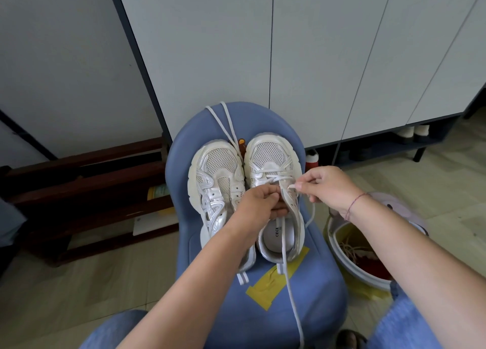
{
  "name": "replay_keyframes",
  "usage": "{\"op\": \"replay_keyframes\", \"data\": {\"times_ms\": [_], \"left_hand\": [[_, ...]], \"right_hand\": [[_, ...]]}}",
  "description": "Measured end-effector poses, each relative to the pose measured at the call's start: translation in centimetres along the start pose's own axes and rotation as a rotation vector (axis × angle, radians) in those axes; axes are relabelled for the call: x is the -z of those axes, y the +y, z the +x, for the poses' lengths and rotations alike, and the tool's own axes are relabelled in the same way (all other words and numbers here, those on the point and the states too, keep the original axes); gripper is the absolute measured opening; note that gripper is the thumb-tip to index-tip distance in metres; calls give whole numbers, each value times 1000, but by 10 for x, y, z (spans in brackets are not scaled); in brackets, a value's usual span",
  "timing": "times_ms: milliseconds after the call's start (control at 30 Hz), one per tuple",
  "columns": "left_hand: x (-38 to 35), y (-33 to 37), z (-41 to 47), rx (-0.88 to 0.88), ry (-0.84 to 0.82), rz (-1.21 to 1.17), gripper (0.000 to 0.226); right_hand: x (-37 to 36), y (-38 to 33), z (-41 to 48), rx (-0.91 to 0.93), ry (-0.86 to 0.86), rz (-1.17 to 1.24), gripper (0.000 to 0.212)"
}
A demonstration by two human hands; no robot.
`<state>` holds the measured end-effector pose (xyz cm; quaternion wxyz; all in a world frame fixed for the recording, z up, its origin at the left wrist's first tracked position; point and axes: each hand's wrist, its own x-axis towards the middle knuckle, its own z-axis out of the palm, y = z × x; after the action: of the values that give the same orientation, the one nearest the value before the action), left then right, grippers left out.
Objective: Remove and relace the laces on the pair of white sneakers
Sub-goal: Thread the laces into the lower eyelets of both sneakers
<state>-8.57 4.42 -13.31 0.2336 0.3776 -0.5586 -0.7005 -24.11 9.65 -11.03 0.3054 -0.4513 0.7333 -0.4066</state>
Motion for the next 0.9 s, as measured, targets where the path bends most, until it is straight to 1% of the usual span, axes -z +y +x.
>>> {"op": "replay_keyframes", "data": {"times_ms": [67,200,367,500,567,667,767,833,900], "left_hand": [[0,-1,-1,-11,3,7,30],[-1,-2,-1,-19,19,-9,31],[-3,-2,0,-8,55,-13,27],[-5,-2,1,0,115,14,23],[-6,-3,3,-2,137,42,24],[-7,-3,2,3,117,-20,26],[-8,-2,0,-12,65,-45,24],[-9,-2,-1,-40,60,-32,21],[-10,-2,-1,-59,94,-24,17]], "right_hand": [[-2,0,0,16,-7,-28,7],[-9,-3,1,124,-4,-123,9],[-4,-2,-1,146,-32,-124,6],[-9,-2,-12,80,-146,-105,37],[-11,-1,-14,74,-152,-101,43],[-10,1,-15,92,-142,-41,35],[-4,1,-17,103,-155,-39,26],[-2,0,-19,117,-160,-26,26],[-1,1,-19,122,-162,-17,26]]}}
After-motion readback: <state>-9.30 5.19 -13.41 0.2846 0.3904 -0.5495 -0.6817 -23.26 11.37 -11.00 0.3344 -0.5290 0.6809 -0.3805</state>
